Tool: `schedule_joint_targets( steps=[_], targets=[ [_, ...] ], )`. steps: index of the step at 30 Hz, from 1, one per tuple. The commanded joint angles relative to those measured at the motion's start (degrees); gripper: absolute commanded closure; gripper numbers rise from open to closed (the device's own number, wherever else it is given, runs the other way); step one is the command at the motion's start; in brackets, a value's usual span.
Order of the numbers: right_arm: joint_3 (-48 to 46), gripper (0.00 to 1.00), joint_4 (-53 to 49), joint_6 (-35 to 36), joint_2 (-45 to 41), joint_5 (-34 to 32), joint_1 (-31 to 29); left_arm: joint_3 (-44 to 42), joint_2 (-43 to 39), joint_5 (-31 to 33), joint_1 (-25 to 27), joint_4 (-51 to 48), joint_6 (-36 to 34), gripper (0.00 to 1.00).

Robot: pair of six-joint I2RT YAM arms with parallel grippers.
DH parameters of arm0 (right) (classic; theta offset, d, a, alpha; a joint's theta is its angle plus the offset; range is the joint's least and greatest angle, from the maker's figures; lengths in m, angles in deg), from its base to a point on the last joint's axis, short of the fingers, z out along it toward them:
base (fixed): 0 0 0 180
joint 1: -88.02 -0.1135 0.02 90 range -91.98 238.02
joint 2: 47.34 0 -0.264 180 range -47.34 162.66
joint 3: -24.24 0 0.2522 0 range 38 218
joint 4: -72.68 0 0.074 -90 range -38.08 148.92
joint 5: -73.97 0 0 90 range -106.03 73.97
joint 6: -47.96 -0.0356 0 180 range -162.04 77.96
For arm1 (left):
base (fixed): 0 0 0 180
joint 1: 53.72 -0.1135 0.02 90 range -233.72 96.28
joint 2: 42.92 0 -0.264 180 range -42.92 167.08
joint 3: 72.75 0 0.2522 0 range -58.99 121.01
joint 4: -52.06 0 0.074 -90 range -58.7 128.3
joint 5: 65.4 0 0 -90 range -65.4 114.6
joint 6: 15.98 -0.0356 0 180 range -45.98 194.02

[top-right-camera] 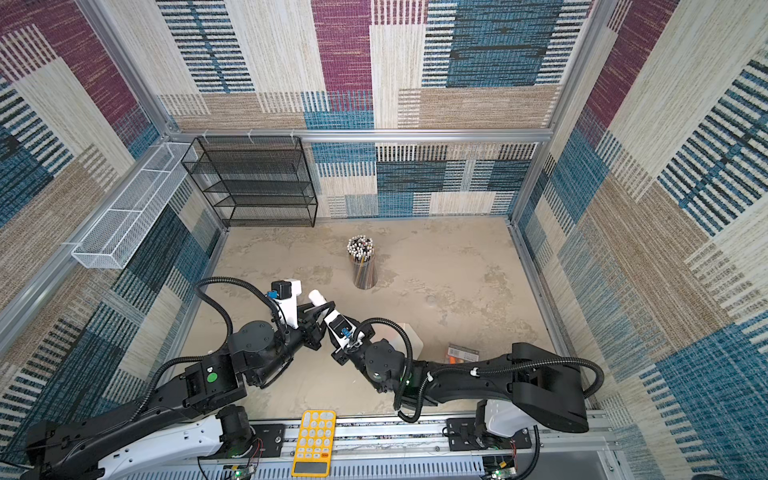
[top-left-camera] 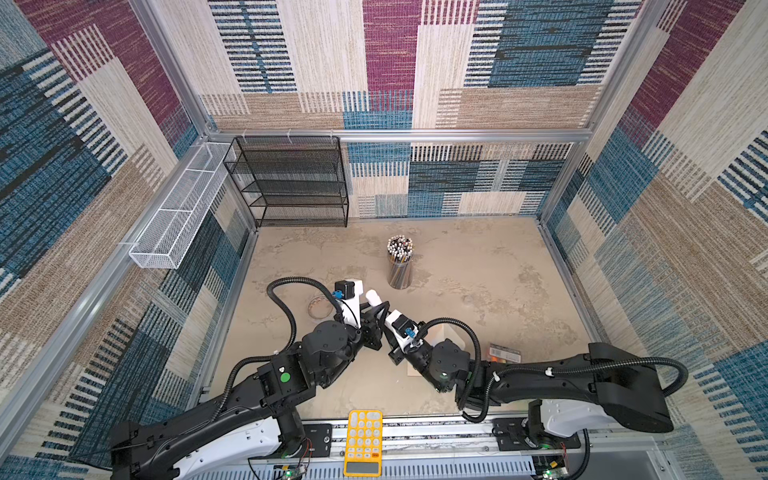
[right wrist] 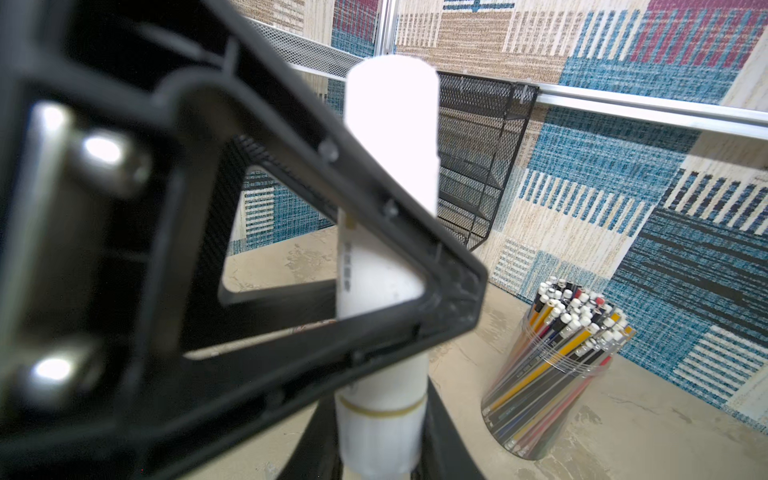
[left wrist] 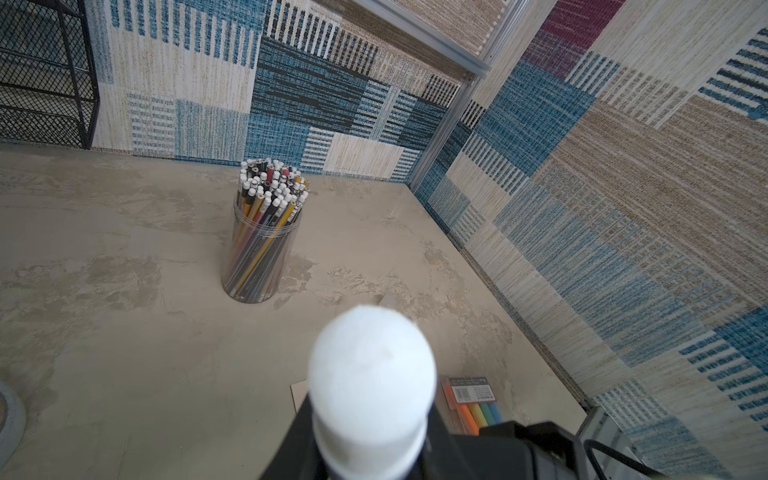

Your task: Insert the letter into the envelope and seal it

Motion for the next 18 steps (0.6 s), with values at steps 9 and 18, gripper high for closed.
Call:
schedule_joint_targets(
  steps=[9,18],
  targets=[
    [0.82,0.83,-7.85,-6.13,-7.23,12.91,-0.02,-0.93,-2.07,-10.52,-0.06,-5.03,-0.8,1.0],
    [-0.4,0.86,-18.43,-13.22,-17.36,30.96,0.2,-6.91,-11.27,-26.02,-0.05,-6.42,-2.81,1.0]
  ],
)
